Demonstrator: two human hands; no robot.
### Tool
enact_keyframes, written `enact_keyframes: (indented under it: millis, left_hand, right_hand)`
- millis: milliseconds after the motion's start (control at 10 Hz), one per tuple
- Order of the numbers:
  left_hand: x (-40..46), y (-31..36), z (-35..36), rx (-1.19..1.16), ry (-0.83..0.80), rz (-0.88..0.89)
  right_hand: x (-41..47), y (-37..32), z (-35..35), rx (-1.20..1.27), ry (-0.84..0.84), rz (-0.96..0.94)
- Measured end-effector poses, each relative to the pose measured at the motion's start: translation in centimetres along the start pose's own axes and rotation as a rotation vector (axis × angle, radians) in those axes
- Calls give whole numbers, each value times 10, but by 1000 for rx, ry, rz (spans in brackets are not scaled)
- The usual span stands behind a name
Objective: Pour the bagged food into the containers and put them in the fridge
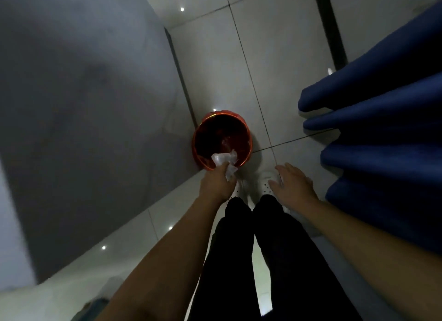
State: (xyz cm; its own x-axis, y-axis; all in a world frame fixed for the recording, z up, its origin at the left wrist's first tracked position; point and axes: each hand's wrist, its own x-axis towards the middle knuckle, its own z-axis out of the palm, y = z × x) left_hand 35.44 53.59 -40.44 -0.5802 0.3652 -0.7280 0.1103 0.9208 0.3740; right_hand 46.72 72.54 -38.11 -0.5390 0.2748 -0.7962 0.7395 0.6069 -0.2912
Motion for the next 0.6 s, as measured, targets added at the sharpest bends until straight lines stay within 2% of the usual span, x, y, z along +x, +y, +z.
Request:
enact_keyframes:
  millis: [300,400,500,600]
  left_hand:
    - [166,-52,66,-6,-100,-124]
    - [231,-70,85,29,-129,-144]
    - [275,-82,100,17,-186,-204]
    - [292,-88,109,68,-241,-211]
  right_hand:
    - [160,15,73,-46,61,-7]
    - [222,19,83,-66,59,-37]
    - [272,21,75,-67,157,-114]
    - [294,26,75,-96,135,-89]
